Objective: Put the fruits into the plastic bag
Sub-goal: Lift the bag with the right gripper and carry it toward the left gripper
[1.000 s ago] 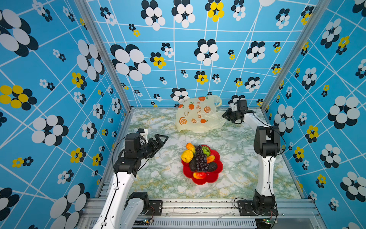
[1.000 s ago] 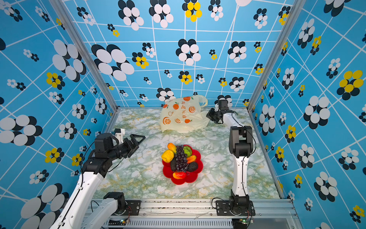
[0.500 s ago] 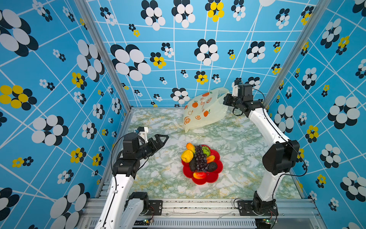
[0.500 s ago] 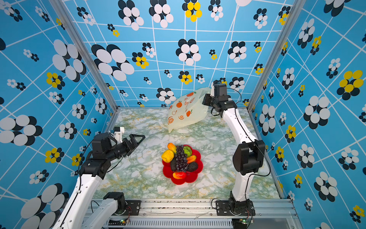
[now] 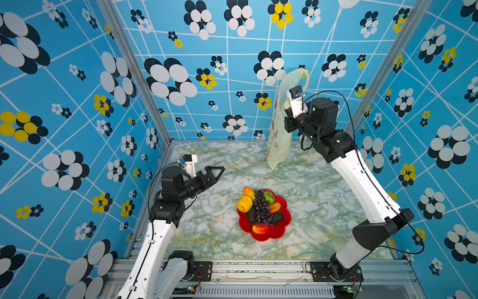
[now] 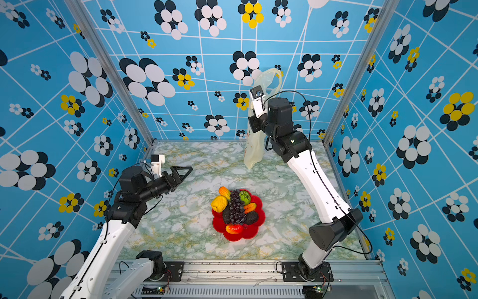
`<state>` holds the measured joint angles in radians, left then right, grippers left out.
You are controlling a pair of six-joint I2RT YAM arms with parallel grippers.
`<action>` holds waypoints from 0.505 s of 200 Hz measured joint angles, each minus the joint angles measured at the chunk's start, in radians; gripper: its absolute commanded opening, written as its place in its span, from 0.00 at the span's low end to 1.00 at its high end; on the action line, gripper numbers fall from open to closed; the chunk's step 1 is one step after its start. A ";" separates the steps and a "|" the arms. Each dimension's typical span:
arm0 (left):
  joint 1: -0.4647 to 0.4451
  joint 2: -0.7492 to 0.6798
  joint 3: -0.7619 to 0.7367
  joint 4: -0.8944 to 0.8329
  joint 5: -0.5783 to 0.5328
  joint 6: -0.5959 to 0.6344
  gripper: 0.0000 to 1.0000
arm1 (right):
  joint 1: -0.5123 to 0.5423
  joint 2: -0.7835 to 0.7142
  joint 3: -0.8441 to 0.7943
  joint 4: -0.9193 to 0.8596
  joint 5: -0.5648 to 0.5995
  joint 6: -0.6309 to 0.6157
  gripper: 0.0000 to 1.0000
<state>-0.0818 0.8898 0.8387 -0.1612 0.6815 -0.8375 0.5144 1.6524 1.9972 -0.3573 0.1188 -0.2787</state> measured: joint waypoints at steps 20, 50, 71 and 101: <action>-0.016 0.006 0.017 0.006 -0.003 0.000 0.99 | 0.052 -0.025 -0.061 0.029 -0.018 -0.105 0.00; -0.017 0.005 0.033 0.007 -0.024 0.002 0.99 | 0.157 -0.011 -0.150 0.030 -0.042 -0.267 0.00; -0.016 0.010 0.054 -0.010 -0.028 0.019 0.99 | 0.248 0.001 -0.235 0.026 -0.048 -0.368 0.00; 0.011 0.016 0.096 -0.034 -0.032 0.050 0.99 | 0.336 0.003 -0.358 0.024 -0.046 -0.414 0.00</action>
<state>-0.0711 0.9058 0.9348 -0.1955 0.6495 -0.7876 0.8505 1.6550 1.6394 -0.3332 0.0731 -0.6926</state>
